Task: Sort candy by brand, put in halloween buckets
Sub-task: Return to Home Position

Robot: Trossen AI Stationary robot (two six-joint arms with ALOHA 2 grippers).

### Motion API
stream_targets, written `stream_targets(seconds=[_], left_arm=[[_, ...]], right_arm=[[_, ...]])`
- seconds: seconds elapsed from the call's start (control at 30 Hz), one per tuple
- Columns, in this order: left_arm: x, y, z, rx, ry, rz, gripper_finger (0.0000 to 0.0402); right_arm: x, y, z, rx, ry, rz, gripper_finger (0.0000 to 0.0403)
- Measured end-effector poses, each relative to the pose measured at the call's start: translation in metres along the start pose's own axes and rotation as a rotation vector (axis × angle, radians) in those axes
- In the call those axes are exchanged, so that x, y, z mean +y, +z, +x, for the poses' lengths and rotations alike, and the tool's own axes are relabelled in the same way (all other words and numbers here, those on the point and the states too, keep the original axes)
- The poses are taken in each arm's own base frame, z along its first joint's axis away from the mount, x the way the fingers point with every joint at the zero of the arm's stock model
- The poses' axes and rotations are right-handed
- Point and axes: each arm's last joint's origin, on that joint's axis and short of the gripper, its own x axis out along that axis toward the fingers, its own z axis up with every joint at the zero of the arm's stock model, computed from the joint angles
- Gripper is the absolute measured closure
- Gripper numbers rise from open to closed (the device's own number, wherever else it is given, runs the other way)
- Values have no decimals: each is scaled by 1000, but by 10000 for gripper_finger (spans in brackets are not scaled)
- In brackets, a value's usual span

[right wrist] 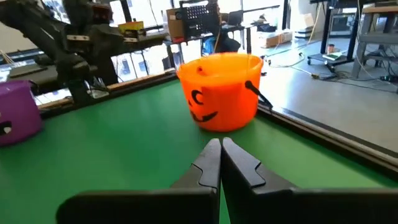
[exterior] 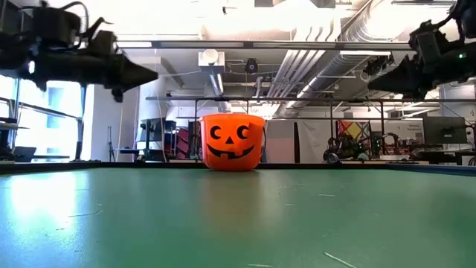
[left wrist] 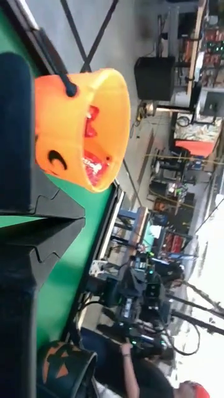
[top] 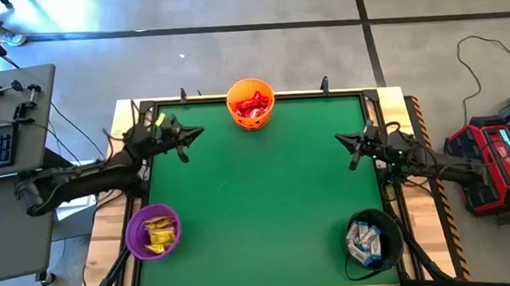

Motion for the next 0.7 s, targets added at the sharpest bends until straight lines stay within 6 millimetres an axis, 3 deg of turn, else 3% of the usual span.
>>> stream_targets(seconds=[0.23,0.7], left_arm=[[-3,-20,-25,-38,59,-46,401],[-12,-24,-50,12,120,17,401]], right_arm=[[1,-12,6,3,18,39,403],[1,-11,5,-13,26,-20,403]])
